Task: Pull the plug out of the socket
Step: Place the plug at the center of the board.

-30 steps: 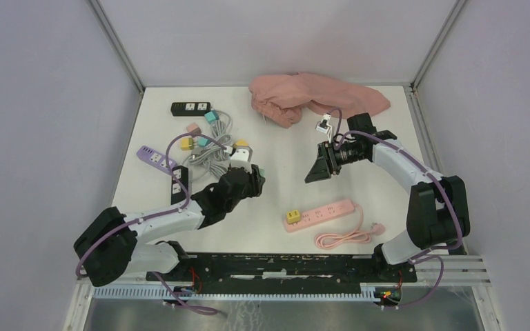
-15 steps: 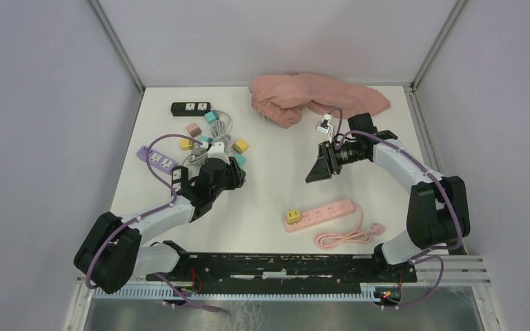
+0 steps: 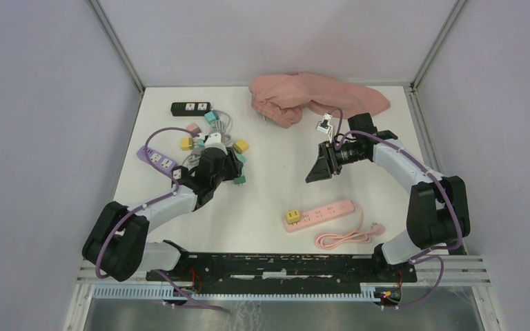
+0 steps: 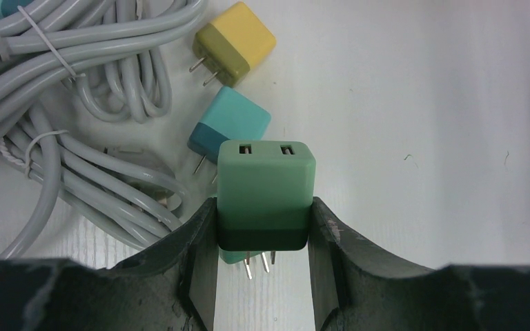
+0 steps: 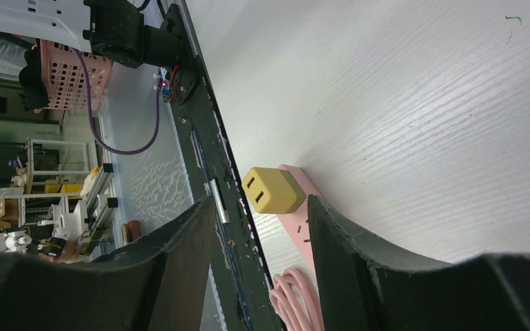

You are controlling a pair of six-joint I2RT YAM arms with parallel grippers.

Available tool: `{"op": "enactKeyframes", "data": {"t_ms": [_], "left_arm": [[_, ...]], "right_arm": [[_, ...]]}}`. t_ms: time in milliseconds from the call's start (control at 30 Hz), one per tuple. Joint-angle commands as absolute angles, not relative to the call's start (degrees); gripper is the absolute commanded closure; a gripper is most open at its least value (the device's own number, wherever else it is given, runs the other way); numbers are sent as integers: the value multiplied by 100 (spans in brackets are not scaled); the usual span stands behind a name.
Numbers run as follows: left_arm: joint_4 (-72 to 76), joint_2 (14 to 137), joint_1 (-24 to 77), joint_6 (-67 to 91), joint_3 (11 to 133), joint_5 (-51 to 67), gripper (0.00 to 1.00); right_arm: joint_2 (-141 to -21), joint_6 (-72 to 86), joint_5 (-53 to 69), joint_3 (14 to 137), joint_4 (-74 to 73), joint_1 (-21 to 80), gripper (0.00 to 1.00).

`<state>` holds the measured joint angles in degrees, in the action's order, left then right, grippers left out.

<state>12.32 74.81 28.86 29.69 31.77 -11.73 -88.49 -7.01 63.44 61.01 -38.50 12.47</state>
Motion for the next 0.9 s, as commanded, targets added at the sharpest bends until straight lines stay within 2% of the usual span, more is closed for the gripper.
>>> {"op": "enactKeyframes", "data": {"t_ms": [0, 633, 867], "left_arm": [[1338, 7575, 2796, 3154, 3496, -1345, 97], [877, 8336, 2539, 3286, 4201, -1659, 94], [848, 8543, 2384, 3370, 4280, -1586, 73]], "right_arm": [[-8727, -817, 6538, 6251, -3809, 1213, 43], [-8765, -825, 6524, 6253, -3811, 1213, 43], [-8767, -829, 6525, 6249, -3819, 1213, 43]]}}
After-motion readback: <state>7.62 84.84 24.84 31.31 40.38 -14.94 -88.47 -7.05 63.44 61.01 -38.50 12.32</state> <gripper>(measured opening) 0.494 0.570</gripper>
